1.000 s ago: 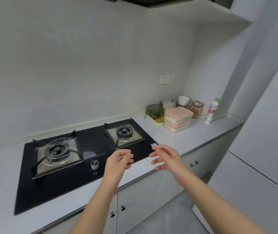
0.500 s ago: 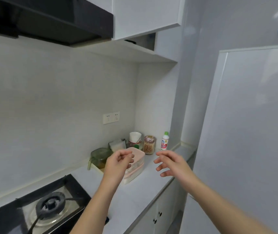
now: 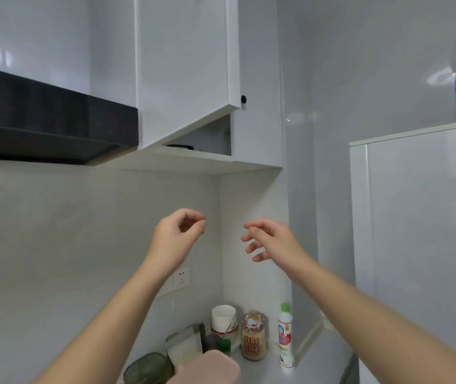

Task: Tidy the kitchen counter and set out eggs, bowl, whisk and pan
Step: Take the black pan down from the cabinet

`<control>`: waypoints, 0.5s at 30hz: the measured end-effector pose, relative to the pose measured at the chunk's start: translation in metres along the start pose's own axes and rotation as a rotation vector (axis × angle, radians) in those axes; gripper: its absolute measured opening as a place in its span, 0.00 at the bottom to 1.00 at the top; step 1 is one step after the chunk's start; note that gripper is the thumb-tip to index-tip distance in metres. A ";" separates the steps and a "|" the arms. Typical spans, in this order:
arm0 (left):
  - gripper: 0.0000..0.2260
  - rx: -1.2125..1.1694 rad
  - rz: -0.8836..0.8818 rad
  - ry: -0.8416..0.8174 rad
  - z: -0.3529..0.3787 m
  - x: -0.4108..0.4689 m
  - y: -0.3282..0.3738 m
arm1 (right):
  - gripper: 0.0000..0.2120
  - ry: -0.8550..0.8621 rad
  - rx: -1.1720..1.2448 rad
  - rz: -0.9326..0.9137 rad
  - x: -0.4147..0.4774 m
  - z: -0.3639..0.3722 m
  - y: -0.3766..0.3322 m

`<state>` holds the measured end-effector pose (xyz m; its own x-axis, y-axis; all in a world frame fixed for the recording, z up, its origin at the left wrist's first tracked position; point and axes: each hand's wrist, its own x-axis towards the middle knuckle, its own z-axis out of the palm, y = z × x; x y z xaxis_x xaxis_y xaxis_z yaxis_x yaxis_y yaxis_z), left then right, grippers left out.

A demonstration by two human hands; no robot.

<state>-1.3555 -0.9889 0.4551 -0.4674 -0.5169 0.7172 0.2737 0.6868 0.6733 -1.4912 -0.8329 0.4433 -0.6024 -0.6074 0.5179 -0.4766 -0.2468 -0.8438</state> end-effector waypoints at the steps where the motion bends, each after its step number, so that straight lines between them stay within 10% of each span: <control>1: 0.08 0.056 0.032 0.010 -0.002 0.009 0.003 | 0.07 -0.009 0.008 -0.016 0.012 0.002 -0.002; 15: 0.07 0.839 0.354 0.303 0.017 0.195 0.029 | 0.09 -0.120 -0.261 -0.524 0.275 0.004 -0.062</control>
<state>-1.4532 -1.0611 0.6116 -0.2033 -0.2387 0.9496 -0.3885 0.9099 0.1456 -1.6246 -0.9880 0.6378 -0.1752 -0.5401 0.8232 -0.8413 -0.3522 -0.4101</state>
